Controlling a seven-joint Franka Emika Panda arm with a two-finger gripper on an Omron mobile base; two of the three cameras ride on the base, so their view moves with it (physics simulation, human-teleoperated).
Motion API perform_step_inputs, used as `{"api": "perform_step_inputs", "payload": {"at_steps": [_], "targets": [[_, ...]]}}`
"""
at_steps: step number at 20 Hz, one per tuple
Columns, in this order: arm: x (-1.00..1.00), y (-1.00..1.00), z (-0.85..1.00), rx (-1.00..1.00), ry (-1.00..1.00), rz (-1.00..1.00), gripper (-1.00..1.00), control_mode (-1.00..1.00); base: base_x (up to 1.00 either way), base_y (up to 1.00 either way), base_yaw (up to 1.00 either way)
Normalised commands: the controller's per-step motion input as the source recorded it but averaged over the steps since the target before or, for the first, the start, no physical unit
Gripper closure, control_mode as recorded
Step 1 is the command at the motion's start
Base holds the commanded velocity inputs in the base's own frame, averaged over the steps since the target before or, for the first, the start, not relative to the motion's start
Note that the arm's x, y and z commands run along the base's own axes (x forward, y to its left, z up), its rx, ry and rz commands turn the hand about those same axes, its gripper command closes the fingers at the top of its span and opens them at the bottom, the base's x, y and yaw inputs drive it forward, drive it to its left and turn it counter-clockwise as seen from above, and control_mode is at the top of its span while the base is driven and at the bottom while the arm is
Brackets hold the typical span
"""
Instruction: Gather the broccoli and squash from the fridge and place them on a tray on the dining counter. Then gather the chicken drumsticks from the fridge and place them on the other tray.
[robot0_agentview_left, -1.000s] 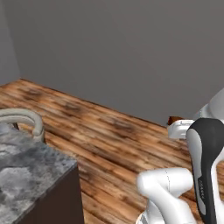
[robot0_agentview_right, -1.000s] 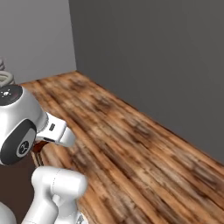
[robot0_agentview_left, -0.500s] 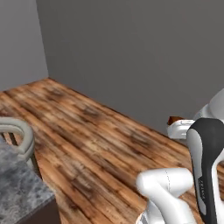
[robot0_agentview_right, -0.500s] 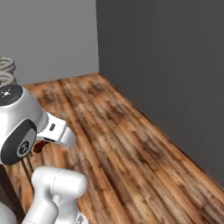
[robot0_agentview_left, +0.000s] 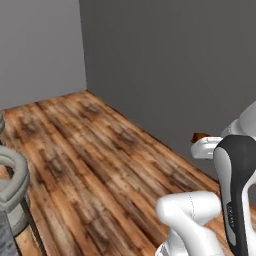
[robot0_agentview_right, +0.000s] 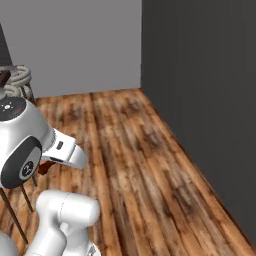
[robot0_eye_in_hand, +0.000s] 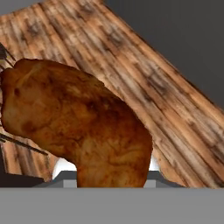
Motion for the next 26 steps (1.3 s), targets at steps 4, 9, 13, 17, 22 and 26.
{"api": "perform_step_inputs", "payload": {"at_steps": [4, 9, 13, 17, 22, 26], "targets": [[0.0, 0.0, 0.0, 0.0, 0.0, 0.0, 1.0, 1.0, 0.93, -0.39, 0.37], [0.0, 0.0, 0.0, 0.0, 0.0, 0.0, 1.0, 1.0, 0.93, -0.37, 0.37], [0.0, 0.0, 0.0, 0.0, 0.0, 0.0, 1.0, 1.0, 0.93, -0.34, 0.38], [0.0, 0.0, 0.0, 0.0, 0.0, 0.0, 1.0, 1.0, 0.94, -0.33, 0.38], [0.0, 0.0, 0.0, 0.0, 0.0, 0.0, 1.0, 1.0, 0.94, -0.34, 0.38], [0.0, 0.0, 0.0, 0.0, 0.0, 0.0, 1.0, 1.0, 0.95, -0.33, 0.39]]}}
